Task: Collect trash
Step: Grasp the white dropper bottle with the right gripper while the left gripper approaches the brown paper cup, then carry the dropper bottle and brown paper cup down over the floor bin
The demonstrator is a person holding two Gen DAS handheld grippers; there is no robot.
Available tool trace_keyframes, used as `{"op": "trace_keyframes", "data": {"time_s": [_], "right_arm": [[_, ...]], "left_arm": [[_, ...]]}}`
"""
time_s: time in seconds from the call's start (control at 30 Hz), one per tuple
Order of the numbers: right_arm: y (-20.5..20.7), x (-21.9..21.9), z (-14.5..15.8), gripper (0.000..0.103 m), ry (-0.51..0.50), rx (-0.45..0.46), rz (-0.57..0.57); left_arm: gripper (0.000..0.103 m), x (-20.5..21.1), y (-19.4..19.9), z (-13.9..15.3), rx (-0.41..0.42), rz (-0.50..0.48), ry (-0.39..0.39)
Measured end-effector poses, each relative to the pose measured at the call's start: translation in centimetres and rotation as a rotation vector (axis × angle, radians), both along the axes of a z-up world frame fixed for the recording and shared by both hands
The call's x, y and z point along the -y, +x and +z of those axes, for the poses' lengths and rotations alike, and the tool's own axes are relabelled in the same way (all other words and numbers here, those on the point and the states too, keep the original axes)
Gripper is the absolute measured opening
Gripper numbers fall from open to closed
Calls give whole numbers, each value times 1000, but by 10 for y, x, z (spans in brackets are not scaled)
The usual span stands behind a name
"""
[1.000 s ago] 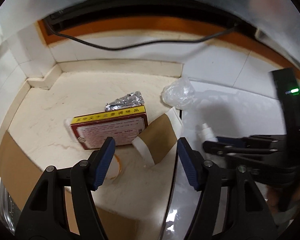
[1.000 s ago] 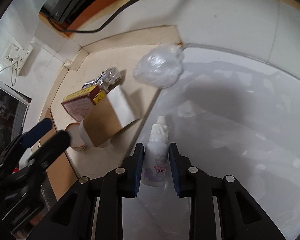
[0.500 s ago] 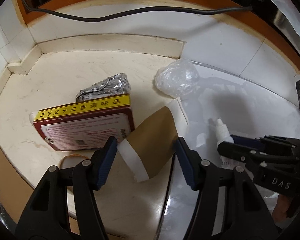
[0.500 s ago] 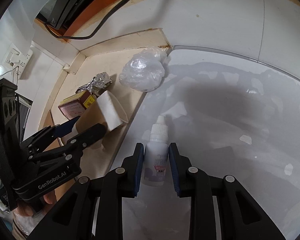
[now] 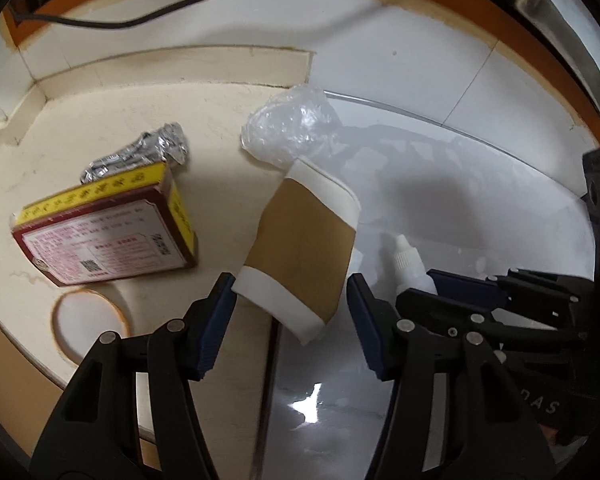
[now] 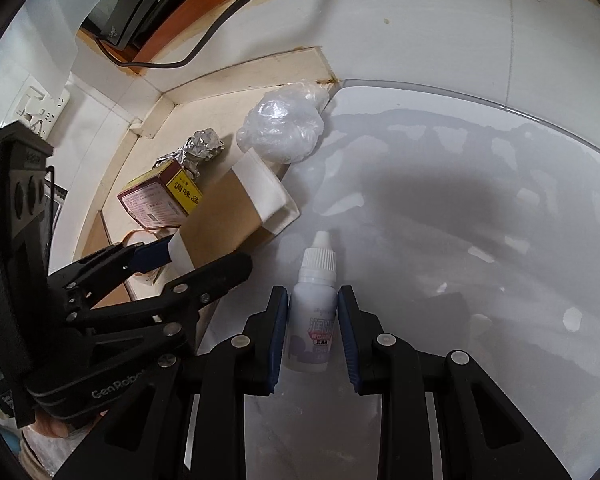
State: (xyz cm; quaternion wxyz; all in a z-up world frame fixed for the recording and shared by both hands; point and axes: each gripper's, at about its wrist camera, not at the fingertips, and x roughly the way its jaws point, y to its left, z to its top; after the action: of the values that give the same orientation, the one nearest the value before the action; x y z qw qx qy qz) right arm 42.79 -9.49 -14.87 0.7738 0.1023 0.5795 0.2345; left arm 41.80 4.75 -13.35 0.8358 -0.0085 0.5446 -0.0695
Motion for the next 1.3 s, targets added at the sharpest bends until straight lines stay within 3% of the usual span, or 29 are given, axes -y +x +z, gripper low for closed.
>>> {"op": "trace_keyframes", "data": {"time_s": [0.33,0.4,0.77,1.03,1.3], "right_arm": [[-2,17,-1,25,22,-5,-30],[-1,20,-1,25,22,-3,-32],[-14,24,7,25,22,18,-19],[-59,26,38,25,19,78,3],[-150,30,72,25,5,141,-2]], "left_arm": [[53,7,5,-4,62,58,36],[44,9,4,-7,66,58,28],[43,13,-42,21,173,90,10],[43,23,-117,54,205,92,-9],[43,25,-220,78,227,80,-37]]}}
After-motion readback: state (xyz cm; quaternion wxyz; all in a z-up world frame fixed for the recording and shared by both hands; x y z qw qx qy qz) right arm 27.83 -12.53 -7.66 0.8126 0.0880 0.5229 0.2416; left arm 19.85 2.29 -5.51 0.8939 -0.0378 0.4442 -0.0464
